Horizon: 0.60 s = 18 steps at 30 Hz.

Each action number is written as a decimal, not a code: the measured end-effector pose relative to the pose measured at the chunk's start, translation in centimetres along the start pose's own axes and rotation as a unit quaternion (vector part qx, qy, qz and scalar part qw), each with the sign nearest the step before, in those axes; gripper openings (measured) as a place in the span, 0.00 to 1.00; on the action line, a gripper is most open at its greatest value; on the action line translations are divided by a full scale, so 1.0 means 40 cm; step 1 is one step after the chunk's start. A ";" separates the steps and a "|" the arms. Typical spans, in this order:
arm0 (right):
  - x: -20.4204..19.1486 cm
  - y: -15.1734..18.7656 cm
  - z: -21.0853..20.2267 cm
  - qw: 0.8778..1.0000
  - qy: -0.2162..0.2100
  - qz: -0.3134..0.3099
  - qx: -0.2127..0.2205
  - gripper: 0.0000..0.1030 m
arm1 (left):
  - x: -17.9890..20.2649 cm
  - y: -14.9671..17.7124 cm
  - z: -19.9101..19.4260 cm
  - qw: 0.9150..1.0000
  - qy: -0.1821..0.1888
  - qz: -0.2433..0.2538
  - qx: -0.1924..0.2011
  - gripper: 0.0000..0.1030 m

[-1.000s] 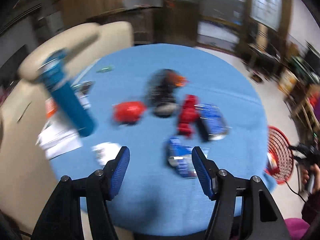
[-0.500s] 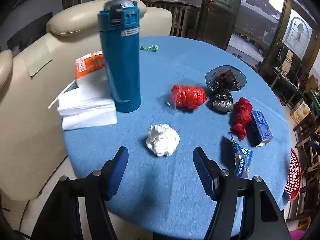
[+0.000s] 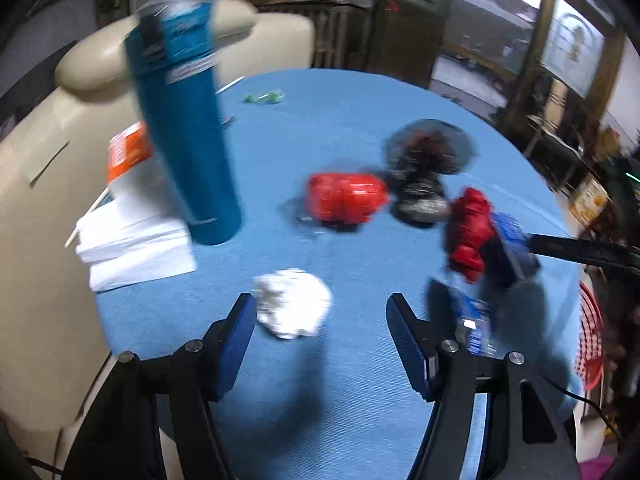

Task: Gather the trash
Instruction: 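Grasp the blue carton with the right tool while the left tool grasps the blue-and-white wrapper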

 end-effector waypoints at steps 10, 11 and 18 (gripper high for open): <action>0.061 0.019 0.085 0.999 0.054 -0.006 -0.007 0.58 | 0.232 0.023 0.035 0.994 0.094 0.053 -0.036 0.71; 0.069 0.022 0.075 0.999 0.045 -0.001 -0.004 0.58 | 0.244 0.026 0.049 0.993 0.097 0.054 -0.042 0.71; 0.151 0.053 -0.069 0.998 0.017 0.031 0.051 0.58 | 0.302 0.061 0.180 0.985 0.122 0.041 -0.113 0.42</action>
Point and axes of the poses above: each gripper's, at about its wrist camera, not at the fingertips, and z roughly the way its jaws point, x to its right, y to its underside, the point moved 10 cm from there along z, roughly the way its jaws point, and after that the axes turned 3 degrees about -y, right-handed, at the moved point
